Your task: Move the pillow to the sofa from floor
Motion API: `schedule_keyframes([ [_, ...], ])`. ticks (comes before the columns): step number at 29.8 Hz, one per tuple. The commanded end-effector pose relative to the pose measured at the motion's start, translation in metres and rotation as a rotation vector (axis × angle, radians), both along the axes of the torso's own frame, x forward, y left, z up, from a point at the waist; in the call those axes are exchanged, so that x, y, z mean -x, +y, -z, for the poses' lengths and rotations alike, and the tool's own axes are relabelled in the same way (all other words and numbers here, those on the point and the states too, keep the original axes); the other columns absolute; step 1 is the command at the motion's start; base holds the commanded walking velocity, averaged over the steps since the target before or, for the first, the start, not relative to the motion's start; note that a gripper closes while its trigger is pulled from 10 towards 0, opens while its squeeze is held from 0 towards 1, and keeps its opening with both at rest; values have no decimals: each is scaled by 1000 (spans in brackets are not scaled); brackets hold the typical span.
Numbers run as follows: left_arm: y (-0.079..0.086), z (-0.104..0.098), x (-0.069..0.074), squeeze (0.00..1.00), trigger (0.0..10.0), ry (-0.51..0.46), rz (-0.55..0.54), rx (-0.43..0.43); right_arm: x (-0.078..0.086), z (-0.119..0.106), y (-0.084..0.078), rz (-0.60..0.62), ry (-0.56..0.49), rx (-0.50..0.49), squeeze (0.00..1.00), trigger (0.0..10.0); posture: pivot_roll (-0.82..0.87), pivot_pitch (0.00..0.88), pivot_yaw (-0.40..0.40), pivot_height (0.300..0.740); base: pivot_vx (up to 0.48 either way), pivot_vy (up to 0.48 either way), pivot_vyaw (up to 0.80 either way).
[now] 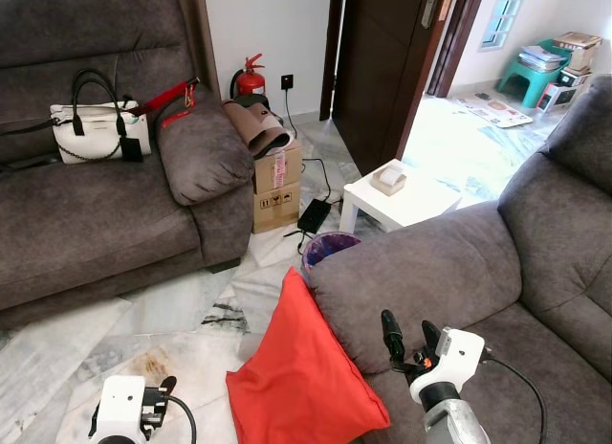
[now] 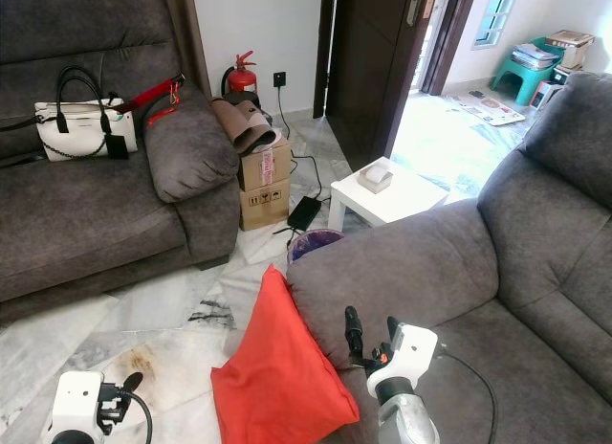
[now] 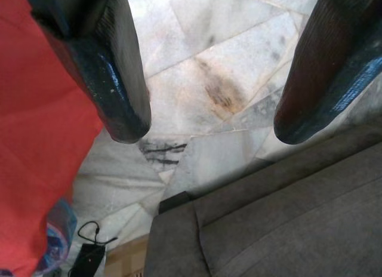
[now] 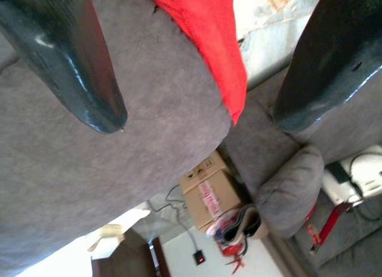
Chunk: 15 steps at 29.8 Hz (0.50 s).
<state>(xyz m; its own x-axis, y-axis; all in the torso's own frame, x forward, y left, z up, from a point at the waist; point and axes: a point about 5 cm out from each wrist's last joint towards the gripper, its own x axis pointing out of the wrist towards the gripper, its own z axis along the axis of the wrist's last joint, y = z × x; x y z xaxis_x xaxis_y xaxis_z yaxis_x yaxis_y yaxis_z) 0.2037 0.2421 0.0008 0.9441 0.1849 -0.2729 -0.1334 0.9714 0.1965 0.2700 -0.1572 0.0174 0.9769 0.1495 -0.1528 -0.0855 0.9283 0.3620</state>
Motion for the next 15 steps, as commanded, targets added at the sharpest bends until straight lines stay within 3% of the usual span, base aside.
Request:
schedule_keyframes([
  [1, -1, 3, 2, 0, 10000, 9, -5, 2, -2, -3, 2, -14, -6, 14, 0, 10000, 100, 87, -15, 726, 0, 0, 0],
  [15, -6, 0, -2, 0, 10000, -9, 13, 12, 0, 1, 2, -28, 28, 23, 0, 10000, 104, 104, -20, 702, 0, 0, 0],
])
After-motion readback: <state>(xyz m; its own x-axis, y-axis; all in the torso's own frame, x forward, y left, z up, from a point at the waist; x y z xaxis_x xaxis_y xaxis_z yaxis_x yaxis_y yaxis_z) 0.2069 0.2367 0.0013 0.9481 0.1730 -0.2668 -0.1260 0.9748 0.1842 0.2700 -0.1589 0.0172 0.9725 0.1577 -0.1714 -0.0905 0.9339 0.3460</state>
